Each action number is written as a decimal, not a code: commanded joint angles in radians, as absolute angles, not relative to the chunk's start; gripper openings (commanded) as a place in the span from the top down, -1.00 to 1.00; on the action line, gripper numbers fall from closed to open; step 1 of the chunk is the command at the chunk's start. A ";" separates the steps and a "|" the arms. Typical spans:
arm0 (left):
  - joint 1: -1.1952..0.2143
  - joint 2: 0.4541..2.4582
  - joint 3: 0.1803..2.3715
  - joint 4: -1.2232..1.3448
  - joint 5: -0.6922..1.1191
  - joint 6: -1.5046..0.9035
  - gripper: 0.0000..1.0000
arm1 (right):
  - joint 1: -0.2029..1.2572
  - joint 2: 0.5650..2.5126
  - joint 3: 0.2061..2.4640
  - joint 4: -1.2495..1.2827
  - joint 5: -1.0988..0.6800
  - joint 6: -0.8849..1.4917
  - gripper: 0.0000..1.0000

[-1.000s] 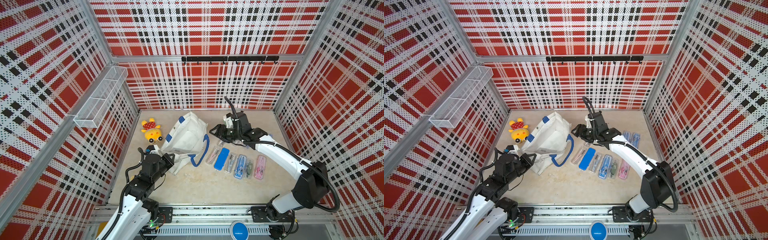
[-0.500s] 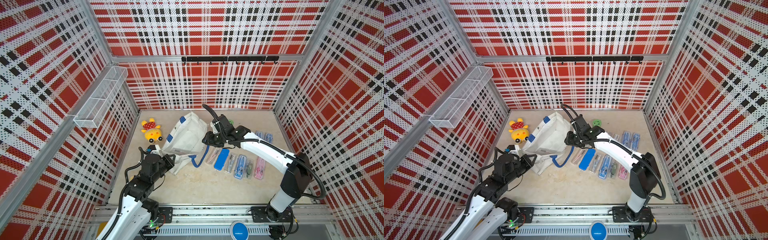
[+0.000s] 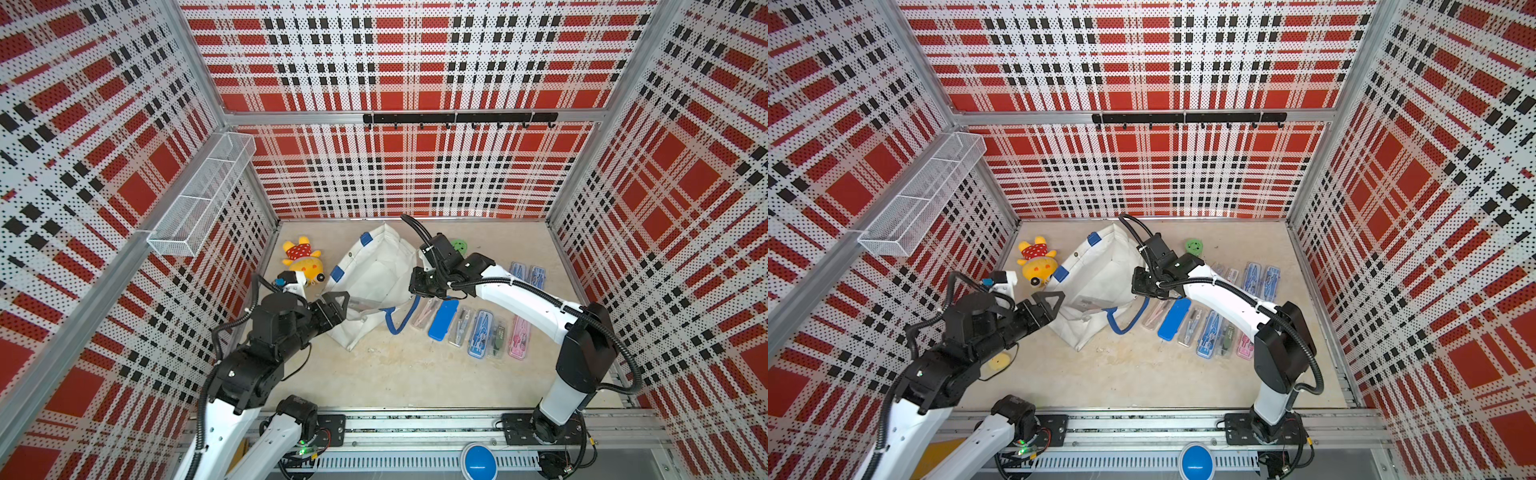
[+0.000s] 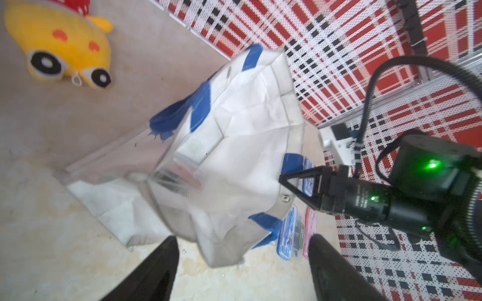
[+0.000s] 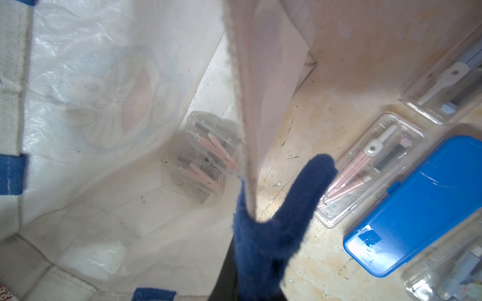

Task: Take out the compass set from the canvas bag
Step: Adjust the canvas bag at the center of the board.

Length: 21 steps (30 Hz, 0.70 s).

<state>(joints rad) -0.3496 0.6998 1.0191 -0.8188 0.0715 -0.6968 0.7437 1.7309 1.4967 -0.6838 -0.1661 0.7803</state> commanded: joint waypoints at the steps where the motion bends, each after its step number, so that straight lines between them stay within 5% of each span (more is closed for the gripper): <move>1: -0.342 0.859 1.136 -0.967 0.048 -0.517 -0.65 | 0.738 1.721 1.494 -0.664 -0.155 0.752 0.81; 10: -0.277 1.259 1.452 -1.110 -0.075 -0.255 -0.70 | 0.724 1.739 1.494 -0.649 -0.195 0.742 0.79; 21: -0.240 1.511 1.541 -1.086 0.050 -0.096 -0.70 | 0.716 1.749 1.496 -0.653 -0.228 0.729 0.76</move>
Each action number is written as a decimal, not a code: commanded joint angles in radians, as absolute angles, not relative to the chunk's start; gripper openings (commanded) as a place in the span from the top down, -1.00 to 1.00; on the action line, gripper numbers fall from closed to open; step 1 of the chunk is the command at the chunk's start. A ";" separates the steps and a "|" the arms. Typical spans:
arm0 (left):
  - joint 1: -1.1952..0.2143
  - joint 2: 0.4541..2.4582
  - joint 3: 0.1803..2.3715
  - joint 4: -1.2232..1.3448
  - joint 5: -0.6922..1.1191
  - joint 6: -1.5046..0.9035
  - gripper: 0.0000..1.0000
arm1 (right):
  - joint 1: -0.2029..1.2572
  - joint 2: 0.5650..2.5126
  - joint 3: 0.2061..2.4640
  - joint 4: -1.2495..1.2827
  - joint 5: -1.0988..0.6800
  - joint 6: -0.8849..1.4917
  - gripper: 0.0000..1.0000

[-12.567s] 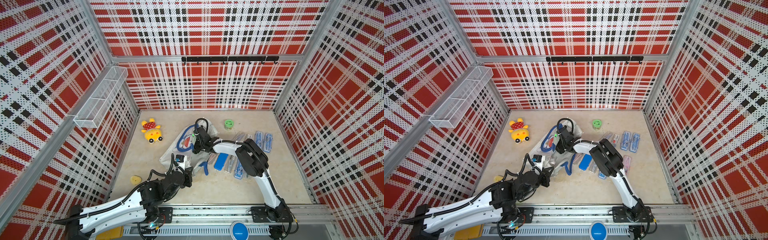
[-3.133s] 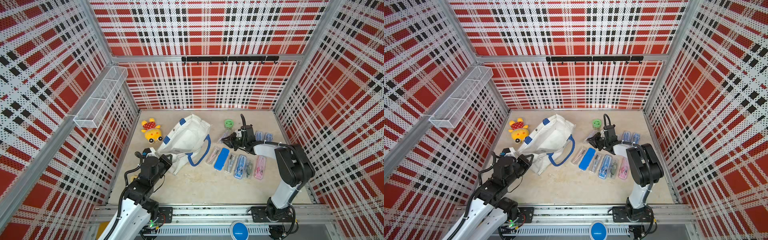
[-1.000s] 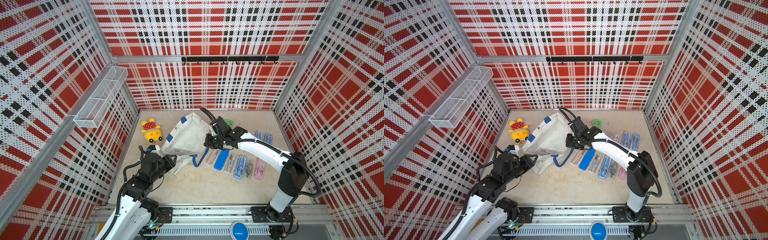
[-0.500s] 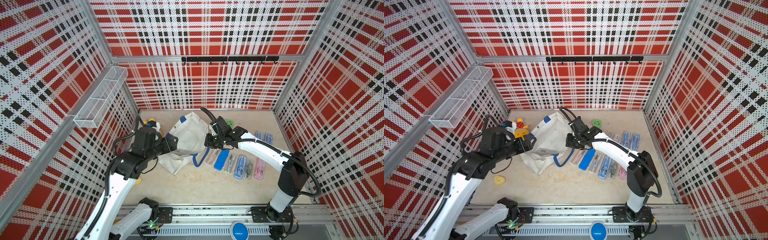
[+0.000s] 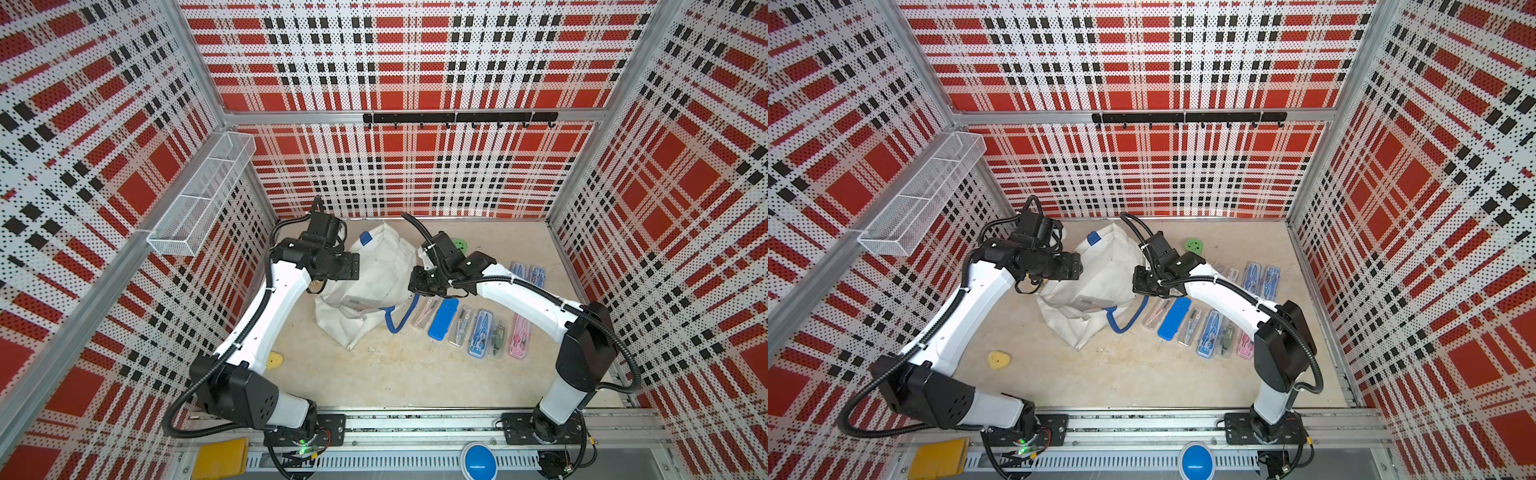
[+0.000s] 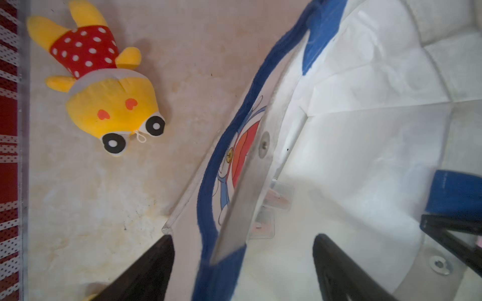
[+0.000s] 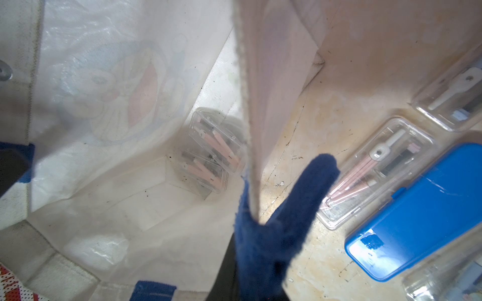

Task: Take out the compass set from the canvas bag
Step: Adjust the canvas bag at the center of the board.

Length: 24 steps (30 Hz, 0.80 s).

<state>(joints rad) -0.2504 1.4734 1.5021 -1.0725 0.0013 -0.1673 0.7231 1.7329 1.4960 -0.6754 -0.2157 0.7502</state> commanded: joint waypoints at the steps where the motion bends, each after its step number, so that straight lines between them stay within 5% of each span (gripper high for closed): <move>1: -0.240 1.529 1.547 -1.086 0.041 -0.089 -0.70 | 0.716 1.751 1.497 -0.653 -0.232 0.728 0.76; 19: -0.269 1.793 1.710 -1.123 -0.016 -0.003 -0.56 | 0.704 1.768 1.539 -0.677 -0.240 0.695 0.70; 22: -0.288 1.818 1.716 -1.122 -0.033 -0.005 -0.24 | 0.700 1.765 1.540 -0.677 -0.235 0.694 0.65; 24: -0.296 1.826 1.728 -1.119 -0.028 -0.018 0.31 | 0.699 1.758 1.541 -0.678 -0.216 0.689 0.52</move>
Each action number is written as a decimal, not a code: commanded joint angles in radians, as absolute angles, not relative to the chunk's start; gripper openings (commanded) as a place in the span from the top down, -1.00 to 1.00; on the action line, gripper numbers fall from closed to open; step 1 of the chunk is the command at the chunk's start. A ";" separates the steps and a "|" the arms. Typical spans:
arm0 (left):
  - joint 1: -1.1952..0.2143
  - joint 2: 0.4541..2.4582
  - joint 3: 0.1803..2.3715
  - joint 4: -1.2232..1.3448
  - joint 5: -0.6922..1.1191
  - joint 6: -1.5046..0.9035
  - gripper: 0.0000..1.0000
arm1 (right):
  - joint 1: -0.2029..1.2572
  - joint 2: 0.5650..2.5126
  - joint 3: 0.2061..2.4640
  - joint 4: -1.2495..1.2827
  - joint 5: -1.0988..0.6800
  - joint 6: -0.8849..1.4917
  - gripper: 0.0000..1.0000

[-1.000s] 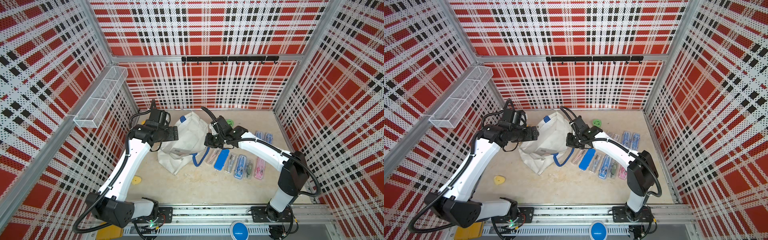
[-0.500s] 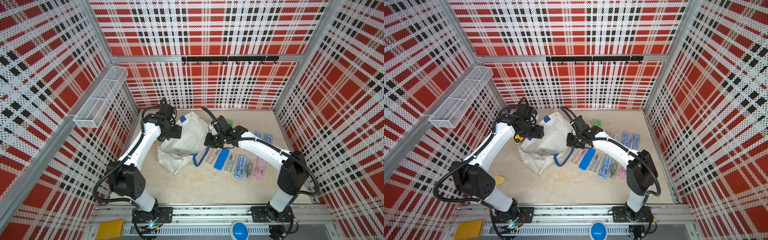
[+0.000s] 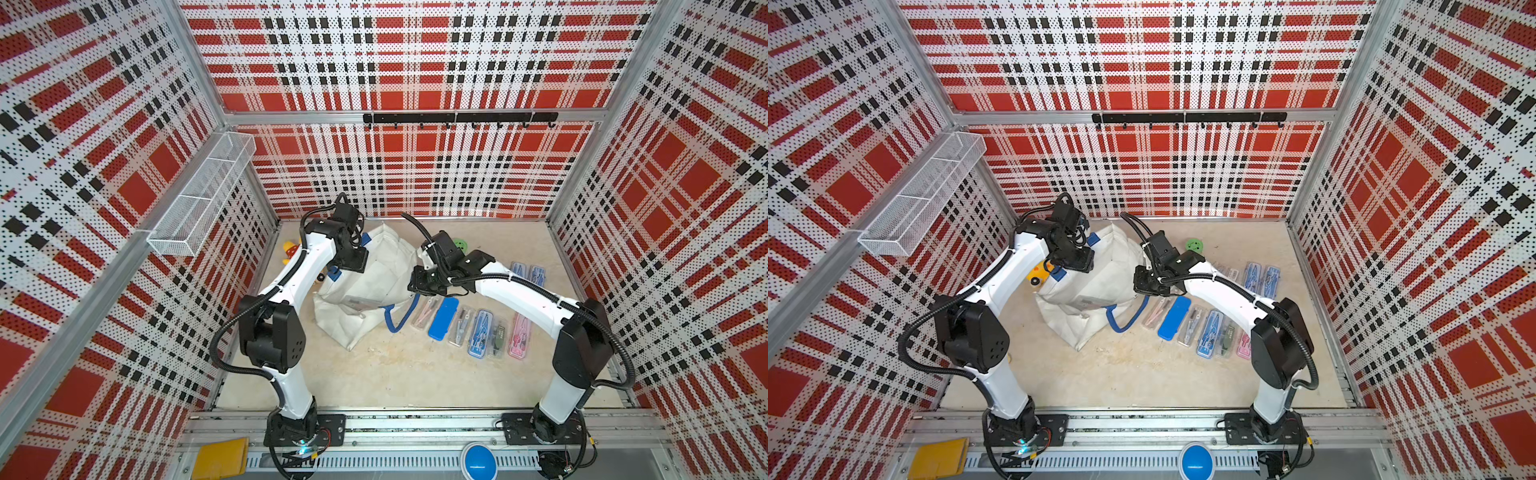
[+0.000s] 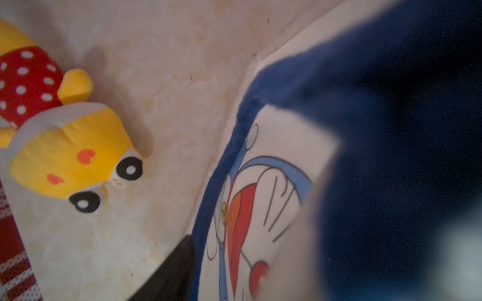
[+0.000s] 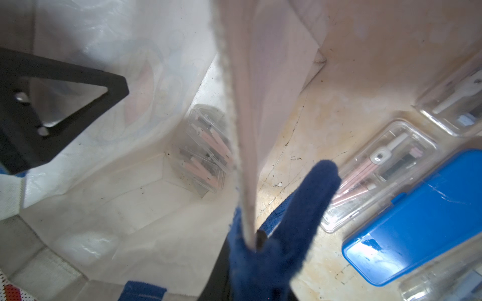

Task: Take out the compass set from the canvas bag
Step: Adjust the canvas bag at the center of the board.

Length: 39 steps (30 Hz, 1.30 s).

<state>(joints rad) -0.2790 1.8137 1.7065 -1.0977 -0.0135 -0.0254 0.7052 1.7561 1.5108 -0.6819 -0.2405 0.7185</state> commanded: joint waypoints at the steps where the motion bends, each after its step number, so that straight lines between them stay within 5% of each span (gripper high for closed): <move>1: -0.295 1.828 1.732 -1.115 -0.021 -0.023 0.60 | 0.699 1.751 1.542 -0.677 -0.205 0.683 0.43; 3: -0.331 1.827 1.744 -1.106 -0.022 -0.028 1.00 | 0.697 1.730 1.546 -0.680 -0.166 0.671 0.18; 8: -0.389 1.778 1.740 -1.052 -0.087 -0.028 1.00 | 0.687 1.649 1.551 -0.698 -0.016 0.658 -0.99; 17: -0.401 1.680 1.742 -0.971 -0.117 -0.068 1.00 | 0.622 1.547 1.514 -0.646 0.063 0.713 -0.99; 22: -0.400 1.630 1.737 -0.928 -0.140 -0.108 1.00 | 0.557 1.523 1.481 -0.548 -0.153 0.837 -0.99; 28: -0.402 1.582 1.713 -0.885 -0.189 -0.163 1.00 | 0.656 1.432 1.440 -0.395 -0.087 0.824 -0.99; 35: -0.428 1.554 1.614 -0.849 -0.204 -0.239 1.00 | 0.805 1.562 1.575 -0.514 -0.160 0.778 0.00; 39: -0.448 1.530 1.552 -0.817 -0.213 -0.279 1.00 | 0.857 1.609 1.489 -0.433 -0.212 0.864 0.35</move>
